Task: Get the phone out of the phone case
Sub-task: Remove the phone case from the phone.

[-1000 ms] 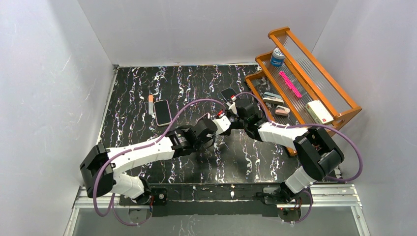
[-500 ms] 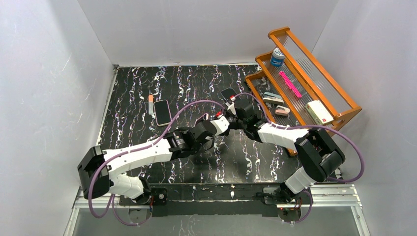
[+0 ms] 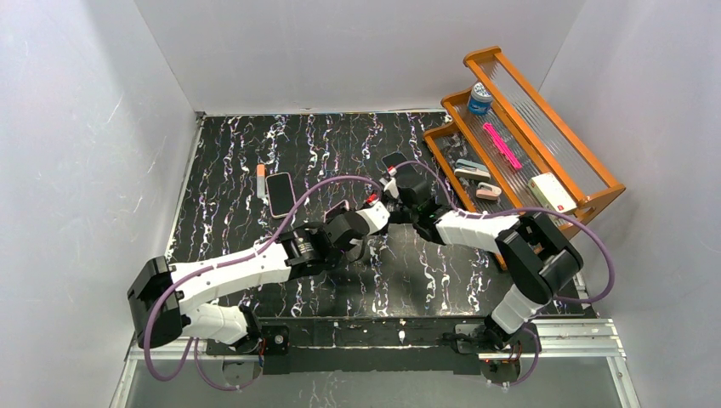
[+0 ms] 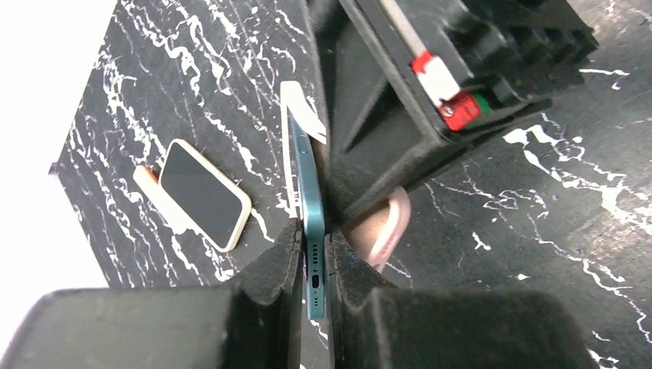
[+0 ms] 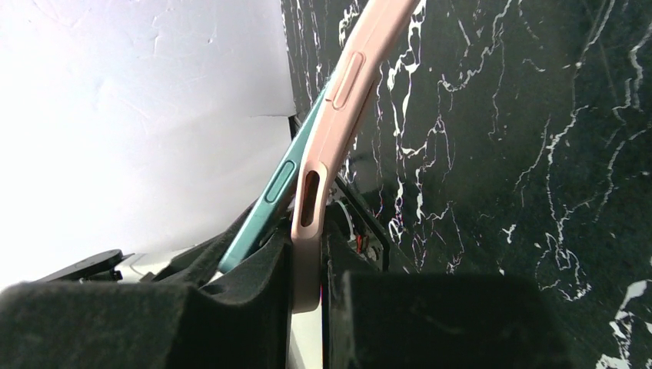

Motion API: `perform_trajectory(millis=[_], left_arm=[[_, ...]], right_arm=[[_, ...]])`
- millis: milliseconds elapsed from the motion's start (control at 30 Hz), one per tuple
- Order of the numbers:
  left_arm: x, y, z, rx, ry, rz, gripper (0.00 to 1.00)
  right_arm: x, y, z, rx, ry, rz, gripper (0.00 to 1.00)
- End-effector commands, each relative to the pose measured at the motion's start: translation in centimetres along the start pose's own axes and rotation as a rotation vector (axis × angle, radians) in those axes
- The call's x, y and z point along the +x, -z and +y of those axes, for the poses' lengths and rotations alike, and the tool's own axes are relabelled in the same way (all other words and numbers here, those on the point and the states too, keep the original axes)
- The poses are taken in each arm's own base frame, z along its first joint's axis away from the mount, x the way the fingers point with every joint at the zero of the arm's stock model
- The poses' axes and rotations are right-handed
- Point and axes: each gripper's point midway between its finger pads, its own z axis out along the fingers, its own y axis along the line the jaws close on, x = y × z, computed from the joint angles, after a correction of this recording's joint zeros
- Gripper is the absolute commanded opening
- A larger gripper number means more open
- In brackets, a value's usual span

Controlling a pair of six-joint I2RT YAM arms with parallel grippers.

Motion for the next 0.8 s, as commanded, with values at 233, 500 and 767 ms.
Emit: perform_trajectory(millis=[233, 500, 767], left_arm=[[-3.9, 3.3, 0.6, 0.030, 0.101, -0.172, 0.00], [-4.2, 3.4, 0.3, 0.055, 0.121, -0.193, 0.00], [-2.8, 3.3, 3.1, -0.110, 0.080, -0.145, 0.00]], right_arm=[[-6.6, -2.6, -0.4, 0.022, 0.027, -0.222, 0.01], [-7.8, -4.0, 0.3, 0.013, 0.021, -0.229, 0.01], [-6.3, -4.5, -0.6, 0.023, 0.012, -0.175, 0.01]])
